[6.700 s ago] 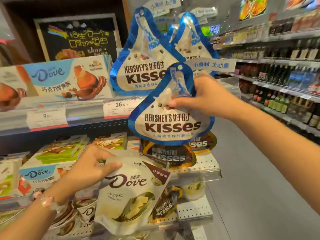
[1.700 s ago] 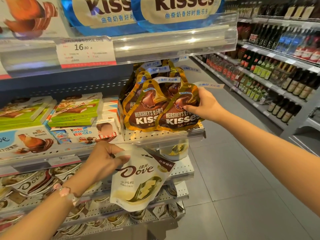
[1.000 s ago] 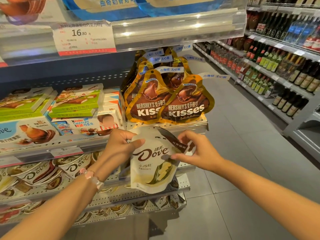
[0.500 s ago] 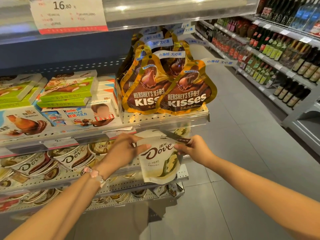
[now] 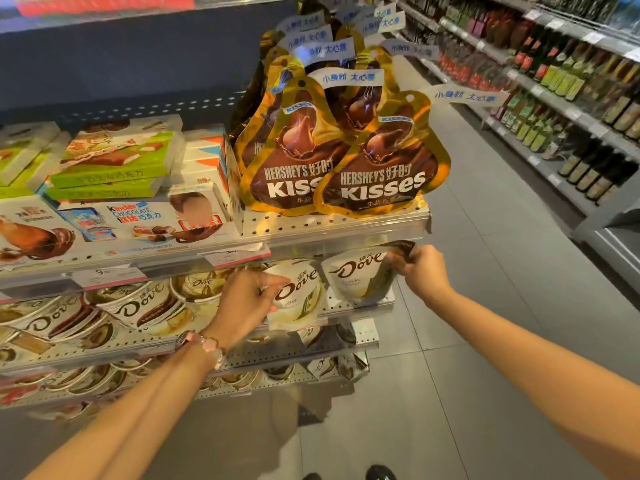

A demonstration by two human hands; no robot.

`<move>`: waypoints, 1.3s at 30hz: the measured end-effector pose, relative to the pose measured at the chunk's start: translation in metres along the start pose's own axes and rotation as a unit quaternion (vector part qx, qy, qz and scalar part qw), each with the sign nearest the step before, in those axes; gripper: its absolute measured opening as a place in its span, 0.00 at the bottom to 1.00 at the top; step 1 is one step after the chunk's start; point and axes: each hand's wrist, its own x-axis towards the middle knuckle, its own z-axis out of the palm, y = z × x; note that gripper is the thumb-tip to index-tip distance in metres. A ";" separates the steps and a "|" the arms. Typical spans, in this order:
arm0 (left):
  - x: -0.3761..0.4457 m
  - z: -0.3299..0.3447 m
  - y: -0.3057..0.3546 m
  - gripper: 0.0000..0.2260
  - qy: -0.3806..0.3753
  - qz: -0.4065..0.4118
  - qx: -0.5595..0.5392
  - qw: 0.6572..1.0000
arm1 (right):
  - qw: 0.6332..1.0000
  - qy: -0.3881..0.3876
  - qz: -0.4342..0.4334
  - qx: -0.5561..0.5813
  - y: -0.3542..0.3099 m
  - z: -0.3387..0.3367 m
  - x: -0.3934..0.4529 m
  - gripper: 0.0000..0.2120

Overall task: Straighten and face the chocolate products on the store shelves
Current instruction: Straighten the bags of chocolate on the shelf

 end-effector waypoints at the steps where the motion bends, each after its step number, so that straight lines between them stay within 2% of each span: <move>1: 0.005 0.002 -0.002 0.14 0.004 0.007 -0.002 1.000 | 1.000 0.011 0.006 0.001 0.000 0.003 0.003 0.10; 5: 0.022 0.015 -0.009 0.12 0.007 0.014 -0.014 1.000 | 0.999 0.035 0.025 0.002 0.004 0.016 0.009 0.11; 11: 0.033 0.028 -0.018 0.09 0.045 -0.056 -0.075 0.995 | 0.996 0.044 0.081 0.017 0.015 0.028 0.020 0.10; 20: 0.038 0.031 -0.016 0.11 0.048 -0.056 -0.057 0.996 | 0.991 -0.005 0.101 0.083 0.018 0.037 0.032 0.05; 26: 0.033 0.028 -0.013 0.12 0.038 -0.059 -0.050 0.996 | 0.995 -0.022 0.074 0.061 0.021 0.032 0.029 0.12; 33: 0.024 0.024 -0.009 0.13 0.024 -0.031 0.005 0.999 | 0.999 -0.014 0.005 -0.039 0.027 0.022 0.018 0.14; 37: 0.009 0.017 -0.004 0.14 0.038 -0.020 0.084 0.996 | 0.986 -0.046 0.047 -0.154 0.025 0.012 0.014 0.28; 39: -0.002 0.011 0.003 0.12 0.053 -0.002 0.106 0.993 | 0.964 -0.093 0.075 -0.238 0.023 0.004 0.008 0.29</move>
